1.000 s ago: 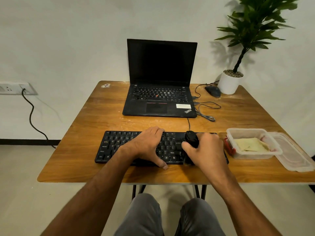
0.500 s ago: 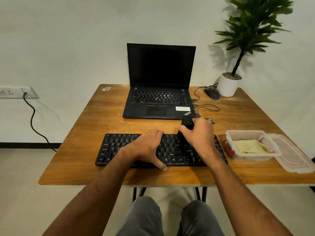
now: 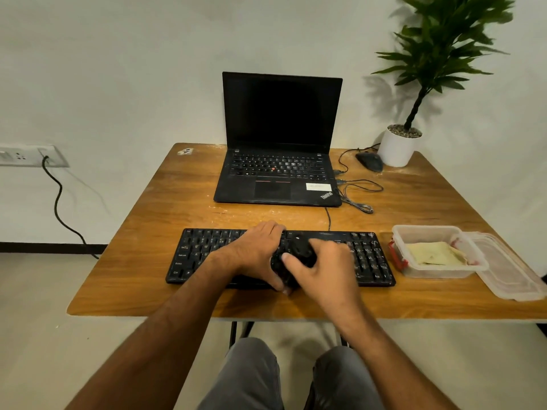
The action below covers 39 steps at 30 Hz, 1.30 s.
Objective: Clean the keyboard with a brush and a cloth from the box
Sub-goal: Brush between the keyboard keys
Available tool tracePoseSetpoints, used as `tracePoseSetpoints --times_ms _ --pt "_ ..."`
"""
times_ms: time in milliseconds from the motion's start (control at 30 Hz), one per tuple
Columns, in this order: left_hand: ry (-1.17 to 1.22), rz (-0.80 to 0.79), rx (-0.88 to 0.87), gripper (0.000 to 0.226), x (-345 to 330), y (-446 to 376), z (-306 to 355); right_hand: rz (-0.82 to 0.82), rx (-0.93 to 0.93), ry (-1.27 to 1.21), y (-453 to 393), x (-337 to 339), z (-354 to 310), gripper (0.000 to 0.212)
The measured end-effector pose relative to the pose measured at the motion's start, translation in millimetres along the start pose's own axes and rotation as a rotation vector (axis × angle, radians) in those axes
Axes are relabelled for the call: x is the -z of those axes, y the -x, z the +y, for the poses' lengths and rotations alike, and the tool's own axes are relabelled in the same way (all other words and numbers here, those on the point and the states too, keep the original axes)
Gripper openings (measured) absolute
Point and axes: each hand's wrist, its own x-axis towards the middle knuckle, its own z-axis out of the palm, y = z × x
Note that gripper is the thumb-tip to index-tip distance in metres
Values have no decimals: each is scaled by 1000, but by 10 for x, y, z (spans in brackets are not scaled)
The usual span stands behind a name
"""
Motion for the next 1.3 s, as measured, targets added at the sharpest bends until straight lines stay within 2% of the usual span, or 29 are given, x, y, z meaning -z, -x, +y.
tracePoseSetpoints --times_ms 67,133,233,333,433,500,600,667,800,900,967,1067,1200,1300 --pt "4 -1 -4 122 5 -6 -21 5 39 34 -17 -108 -79 29" --pt "8 6 -5 124 -6 2 -33 14 34 50 -75 -110 -46 26" --pt "-19 -12 1 129 -6 17 -9 16 -31 70 -136 66 153 17" --pt "-24 -30 7 137 0 5 -2 52 -122 160 -184 317 369 18" --pt "-22 -38 12 139 3 -21 -3 79 -127 171 -215 331 339 19" --pt "-18 -33 15 133 -3 -37 2 19 -64 131 -182 170 150 13" --pt "28 7 -4 110 -30 -46 -48 -25 18 71 -192 -107 -107 19" --pt "98 35 -12 104 -47 -32 -96 -32 30 86 -255 -178 -180 21" --pt "34 6 -28 120 -4 -5 -70 -15 -48 23 -322 -58 22 28" --pt "3 -23 -17 131 20 9 -46 3 -160 47 -339 188 343 20" --pt "-1 -43 -10 136 37 7 -45 31 -206 73 -365 363 496 21" --pt "-45 -72 -2 136 65 -11 -32 32 -233 25 -424 504 615 19" --pt "-89 -81 -34 137 67 -76 109 70 -237 -232 -573 532 637 15" --pt "-70 -65 -48 136 29 -156 240 132 -206 -150 -763 459 532 16"
